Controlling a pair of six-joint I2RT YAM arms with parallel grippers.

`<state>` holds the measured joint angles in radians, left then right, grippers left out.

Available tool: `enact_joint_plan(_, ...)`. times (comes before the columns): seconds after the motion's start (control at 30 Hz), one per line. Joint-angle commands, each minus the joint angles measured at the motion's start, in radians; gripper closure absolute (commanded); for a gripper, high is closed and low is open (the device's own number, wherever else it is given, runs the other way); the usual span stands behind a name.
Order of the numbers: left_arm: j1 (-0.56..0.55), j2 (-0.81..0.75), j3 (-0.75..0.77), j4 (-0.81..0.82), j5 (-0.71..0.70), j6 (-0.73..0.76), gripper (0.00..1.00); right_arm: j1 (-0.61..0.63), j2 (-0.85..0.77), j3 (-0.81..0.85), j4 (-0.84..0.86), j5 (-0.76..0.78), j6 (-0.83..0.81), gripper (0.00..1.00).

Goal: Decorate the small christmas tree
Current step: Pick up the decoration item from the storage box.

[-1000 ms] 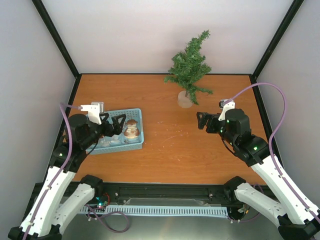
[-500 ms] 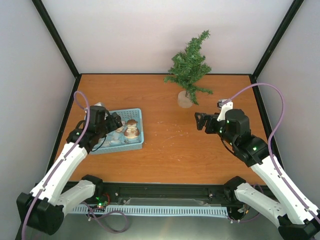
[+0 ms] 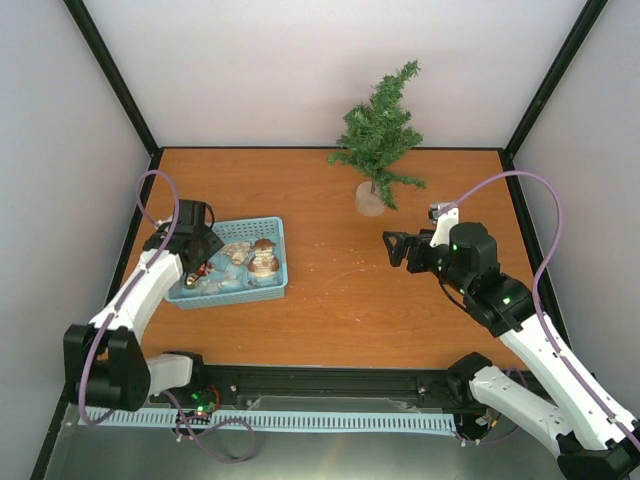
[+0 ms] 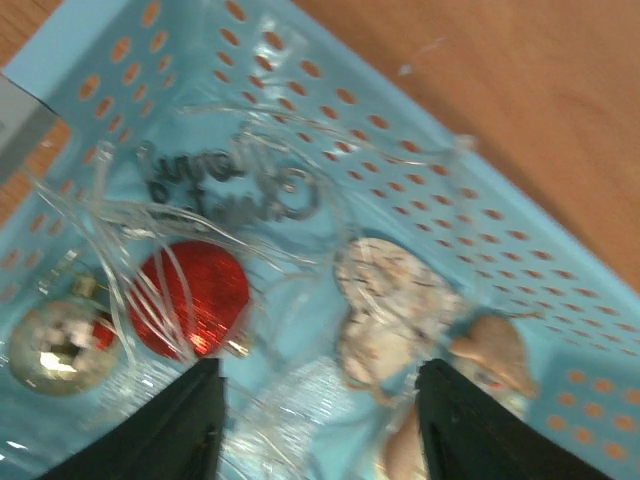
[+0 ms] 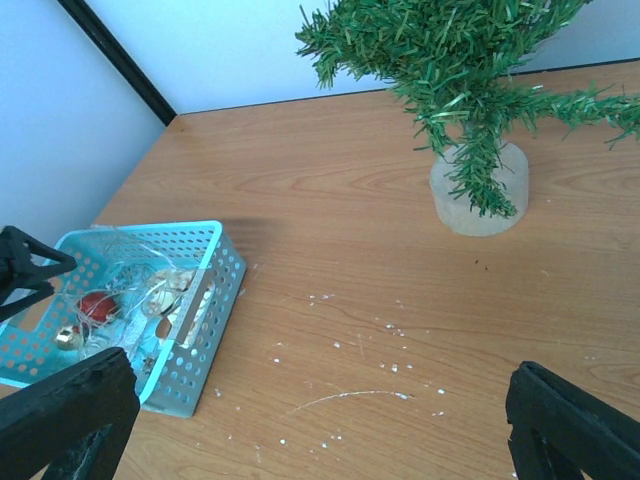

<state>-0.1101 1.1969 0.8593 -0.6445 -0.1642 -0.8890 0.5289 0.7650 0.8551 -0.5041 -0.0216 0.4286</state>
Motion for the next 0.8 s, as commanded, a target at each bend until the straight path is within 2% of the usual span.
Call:
enact_joint_plan(0.0, 0.064, 0.081, 0.006, 0.006, -0.028, -0.041, 0.55, 0.01, -0.02, -0.014, 0.034, -0.022, -0.028, 0.0)
enact_joint_plan(0.07, 0.072, 0.089, 0.004, 0.008, -0.064, -0.059, 0.56, 0.01, -0.024, -0.016, 0.032, -0.022, -0.035, 0.0)
enact_joint_plan(0.2, 0.078, 0.097, -0.003, -0.001, -0.134, -0.099, 0.52, 0.01, -0.03, -0.02, 0.03, -0.017, -0.044, 0.0)
enact_joint_plan(0.4, 0.083, 0.117, -0.029, 0.014, -0.207, -0.122, 0.51, 0.009, -0.046, -0.024, 0.024, -0.014, -0.06, 0.0)
enact_joint_plan(0.77, 0.105, 0.154, -0.075, 0.09, -0.151, -0.137, 0.55, 0.01, -0.053, -0.019, 0.016, -0.002, -0.074, 0.0)
